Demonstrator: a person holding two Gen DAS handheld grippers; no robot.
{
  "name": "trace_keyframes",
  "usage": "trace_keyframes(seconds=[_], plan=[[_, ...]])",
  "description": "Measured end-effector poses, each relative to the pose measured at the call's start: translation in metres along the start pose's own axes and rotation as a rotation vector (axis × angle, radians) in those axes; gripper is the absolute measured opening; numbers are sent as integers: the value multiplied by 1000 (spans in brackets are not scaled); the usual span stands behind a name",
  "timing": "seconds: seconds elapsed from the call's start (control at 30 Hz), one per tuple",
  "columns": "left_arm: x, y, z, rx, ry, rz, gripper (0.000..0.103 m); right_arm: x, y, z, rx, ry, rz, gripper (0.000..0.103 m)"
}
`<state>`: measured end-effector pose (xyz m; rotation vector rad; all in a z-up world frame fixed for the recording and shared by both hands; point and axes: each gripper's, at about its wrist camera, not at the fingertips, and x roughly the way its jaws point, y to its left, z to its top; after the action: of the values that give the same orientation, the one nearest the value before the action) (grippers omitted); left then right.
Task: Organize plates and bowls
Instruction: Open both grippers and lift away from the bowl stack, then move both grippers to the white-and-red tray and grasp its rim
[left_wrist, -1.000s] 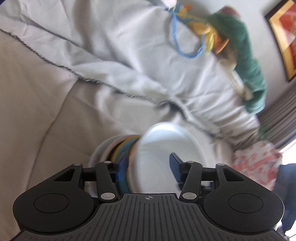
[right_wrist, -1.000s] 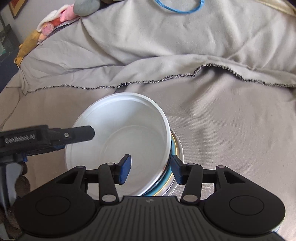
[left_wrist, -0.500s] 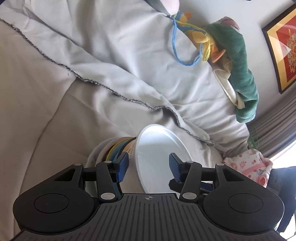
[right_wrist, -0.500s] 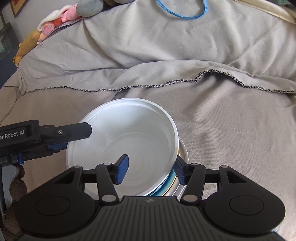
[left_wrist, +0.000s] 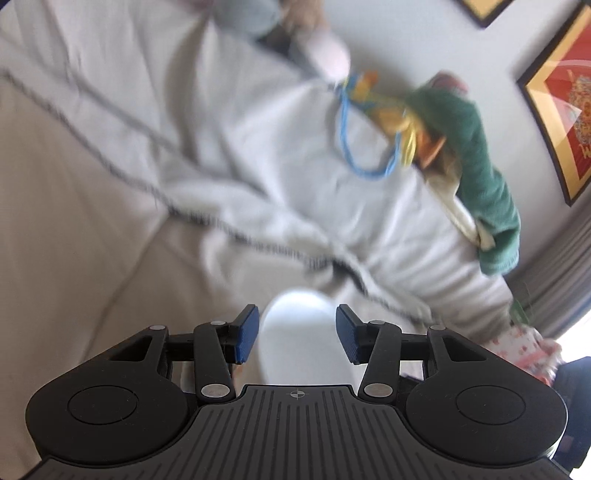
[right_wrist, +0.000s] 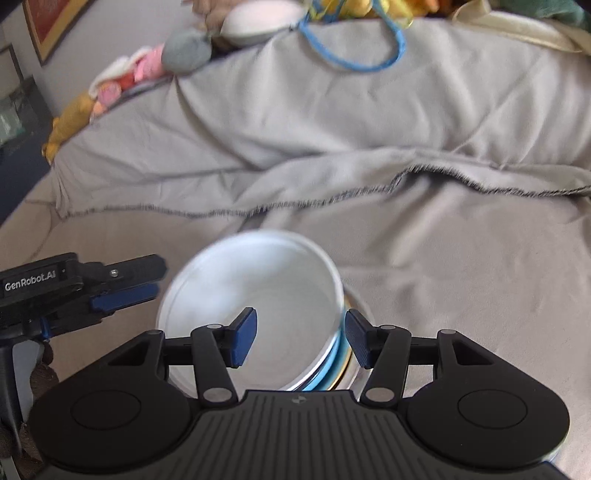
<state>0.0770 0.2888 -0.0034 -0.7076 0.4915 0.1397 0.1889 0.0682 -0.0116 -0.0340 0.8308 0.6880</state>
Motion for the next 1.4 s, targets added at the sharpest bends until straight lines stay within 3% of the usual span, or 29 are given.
trace_keyframes(seconds=[0.07, 0.2, 0.37, 0.5, 0.57, 0.67, 0.73, 0.9, 0.97, 1.0, 1.03, 1.17, 1.4], plan=[[-4, -20, -1, 37, -26, 0, 51, -16, -13, -1, 15, -46, -16, 54], [16, -72, -16, 105, 54, -39, 51, -48, -53, -14, 75, -124, -90, 54], [79, -149, -66, 174, 241, -150, 51, -94, -130, -42, 178, -216, -246, 64], [152, -210, -125, 241, 500, -210, 50, -130, -213, -67, 328, -270, -391, 68], [183, -234, -153, 248, 591, -226, 45, -144, -256, -83, 405, -296, -490, 69], [216, -267, -184, 278, 640, -225, 43, -156, -315, -112, 533, -314, -619, 69], [229, -288, -198, 315, 633, -227, 43, -156, -348, -131, 613, -307, -647, 69], [261, -327, -229, 394, 632, -223, 43, -146, -393, -168, 739, -302, -553, 69], [276, -333, -245, 437, 646, -184, 42, -138, -395, -171, 729, -298, -522, 56], [284, -334, -252, 465, 661, -166, 37, -132, -395, -171, 711, -280, -508, 36], [289, -333, -257, 492, 681, -151, 26, -127, -393, -169, 693, -252, -483, 27], [280, -316, -248, 490, 680, -165, 20, -112, -377, -167, 660, -243, -445, 27], [218, -261, -201, 488, 569, -34, 23, -85, -312, -146, 528, -180, -262, 28]])
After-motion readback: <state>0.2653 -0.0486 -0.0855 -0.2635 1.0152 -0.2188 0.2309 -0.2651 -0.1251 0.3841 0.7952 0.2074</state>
